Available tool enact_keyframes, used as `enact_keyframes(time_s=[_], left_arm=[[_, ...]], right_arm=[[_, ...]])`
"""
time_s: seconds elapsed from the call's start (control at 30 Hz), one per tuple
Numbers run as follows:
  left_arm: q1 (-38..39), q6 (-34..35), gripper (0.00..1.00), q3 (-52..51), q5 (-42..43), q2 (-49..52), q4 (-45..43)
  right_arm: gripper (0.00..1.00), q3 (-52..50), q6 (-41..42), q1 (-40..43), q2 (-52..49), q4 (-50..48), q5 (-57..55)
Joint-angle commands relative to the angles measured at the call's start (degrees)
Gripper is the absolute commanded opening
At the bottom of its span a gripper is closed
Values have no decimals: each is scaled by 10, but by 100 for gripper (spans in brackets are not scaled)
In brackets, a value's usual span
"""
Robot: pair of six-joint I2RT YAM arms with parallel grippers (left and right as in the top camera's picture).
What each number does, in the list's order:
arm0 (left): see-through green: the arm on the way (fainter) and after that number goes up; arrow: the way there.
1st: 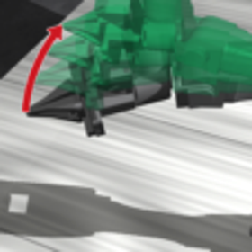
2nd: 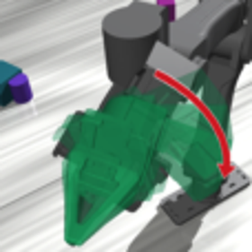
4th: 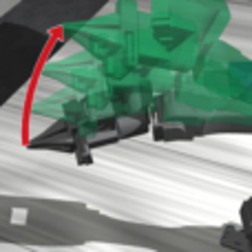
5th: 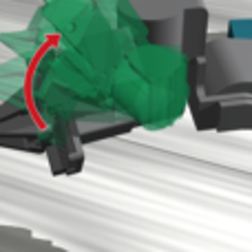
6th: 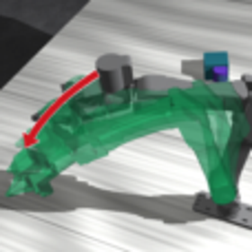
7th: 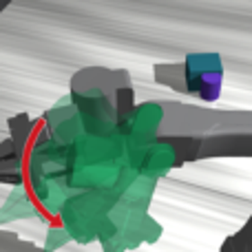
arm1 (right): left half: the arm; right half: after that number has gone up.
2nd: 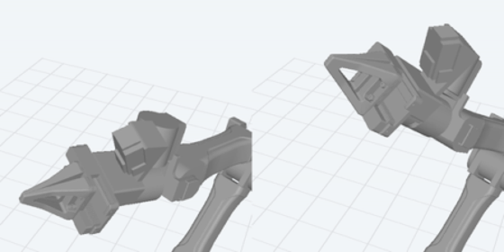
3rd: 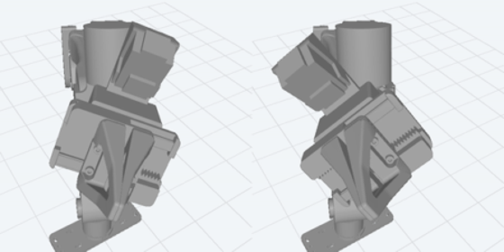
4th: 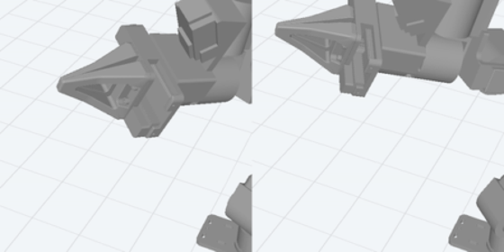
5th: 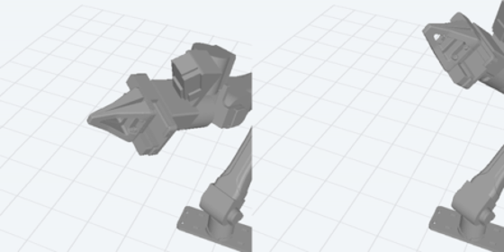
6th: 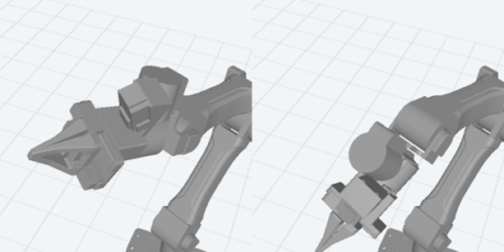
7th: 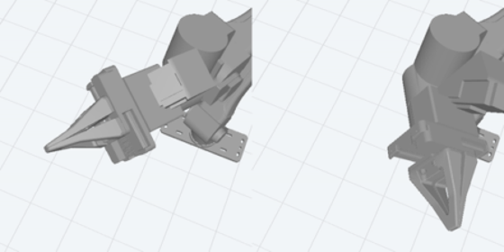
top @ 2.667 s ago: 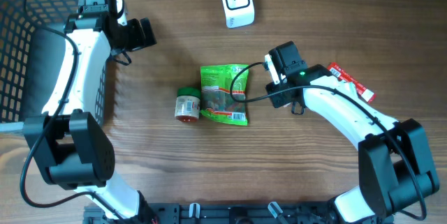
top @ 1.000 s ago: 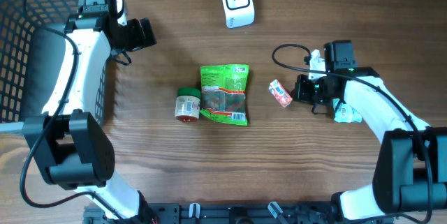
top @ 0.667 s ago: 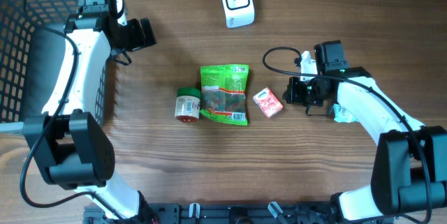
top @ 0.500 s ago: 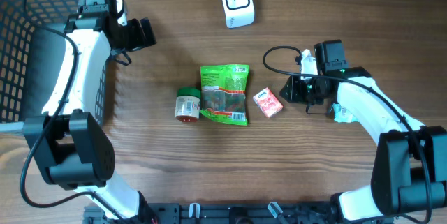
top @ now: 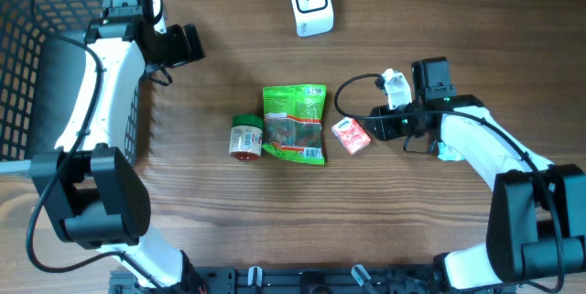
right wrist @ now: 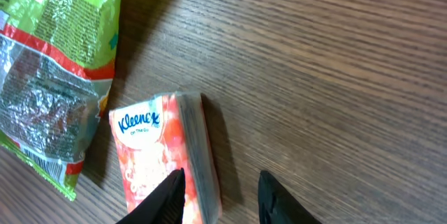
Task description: Scan the item barcode
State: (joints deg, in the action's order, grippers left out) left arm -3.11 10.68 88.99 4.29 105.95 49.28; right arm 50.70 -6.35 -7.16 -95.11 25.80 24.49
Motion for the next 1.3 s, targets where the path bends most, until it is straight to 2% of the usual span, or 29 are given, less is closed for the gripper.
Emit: enact_keyframes(time_s=[0.0,0.57,0.67,0.73,0.87,1.0,1.1,1.27], left_arm=[[-2,5,100,5,-3,-9,0],[-2,5,100,5,-3,-9,0],[-2,5,100,5,-3,-9,0],[-2,5,100,5,-3,-9,0],[-2,5,100,5,-3,-9,0],[-2,5,100,5,-3,-9,0],[-2,5,100,5,-3,-9,0],[-2,5,100,5,-3,-9,0]], right_arm=[[37,-2,-65,-22,7,-3,54],[43,-2,-69,-43,0,-37,13],[45,-2,-20,-43,-20,-42,-61],[46,-2,-10,-43,-30,-46,-65],[44,-2,17,-43,-30,-28,-62],[43,-2,3,-43,-30,-14,-12],[36,-2,5,-43,-29,16,-7],[33,-2,3,-43,-30,43,26]])
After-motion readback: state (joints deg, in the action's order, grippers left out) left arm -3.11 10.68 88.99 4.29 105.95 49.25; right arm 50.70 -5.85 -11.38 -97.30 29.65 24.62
